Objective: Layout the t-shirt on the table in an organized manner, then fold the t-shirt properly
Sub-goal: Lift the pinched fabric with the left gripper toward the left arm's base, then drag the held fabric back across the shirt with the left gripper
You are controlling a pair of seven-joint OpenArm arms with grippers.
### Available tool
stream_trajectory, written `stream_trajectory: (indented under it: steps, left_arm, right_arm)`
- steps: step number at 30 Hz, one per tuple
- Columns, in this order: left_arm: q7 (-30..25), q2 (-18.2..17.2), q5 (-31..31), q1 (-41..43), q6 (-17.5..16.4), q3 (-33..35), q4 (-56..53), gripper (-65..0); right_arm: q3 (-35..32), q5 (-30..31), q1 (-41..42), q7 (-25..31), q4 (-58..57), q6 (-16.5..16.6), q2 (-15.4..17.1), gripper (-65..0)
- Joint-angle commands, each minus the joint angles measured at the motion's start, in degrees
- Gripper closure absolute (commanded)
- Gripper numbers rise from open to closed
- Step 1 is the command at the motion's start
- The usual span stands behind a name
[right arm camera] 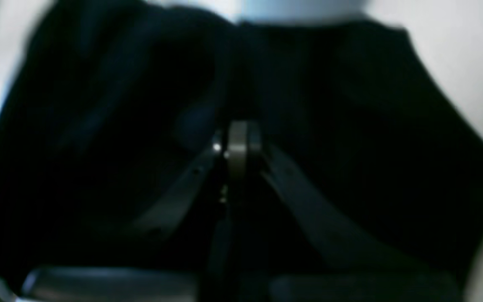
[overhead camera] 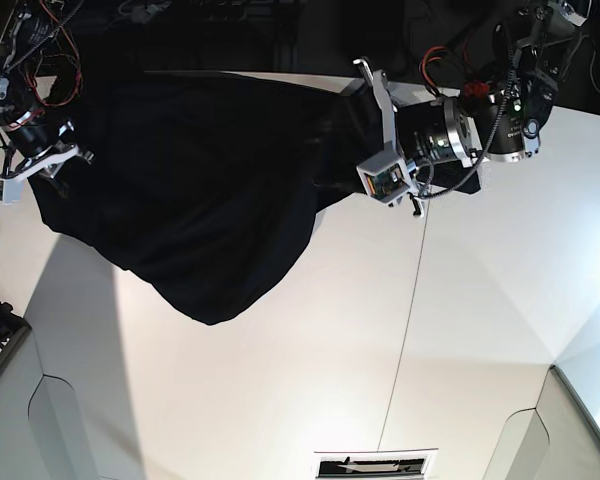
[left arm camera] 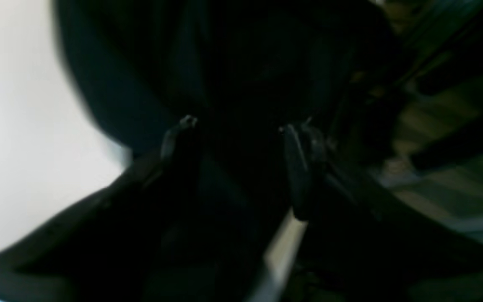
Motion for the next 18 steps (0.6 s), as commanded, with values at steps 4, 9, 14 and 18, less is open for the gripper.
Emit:
stream_trajectory:
  steps: [4,9,14,18]
  left_arm:
    - [-4.4,-0.3,1.6,-3.1,1.4,-1.9,-2.3,-34.5]
    - [-7.4,3.8,1.9,-10.1,1.3,-1.9,-12.9,-34.5]
    - [-7.4,11.6,3.8,-19.8,1.3,-1.9,-30.2,-34.5]
    - [-7.4,15.9,4.2,-26.4,1.3,-1.9,-41.6,-34.5]
  right_arm:
    - [-0.2,-2.3,4.4,1.1,0.9,0.5,-4.3,0.0]
    - [-6.9,-10.7,6.3,1.2,0.5,0.4,-6.4,0.0]
    - [-13.6,-17.6,5.9,1.3,-0.5,-0.5,-6.4,0.0]
    - [-14.7,-18.0,6.1,2.1,-3.5,-0.6,-6.4,0.0]
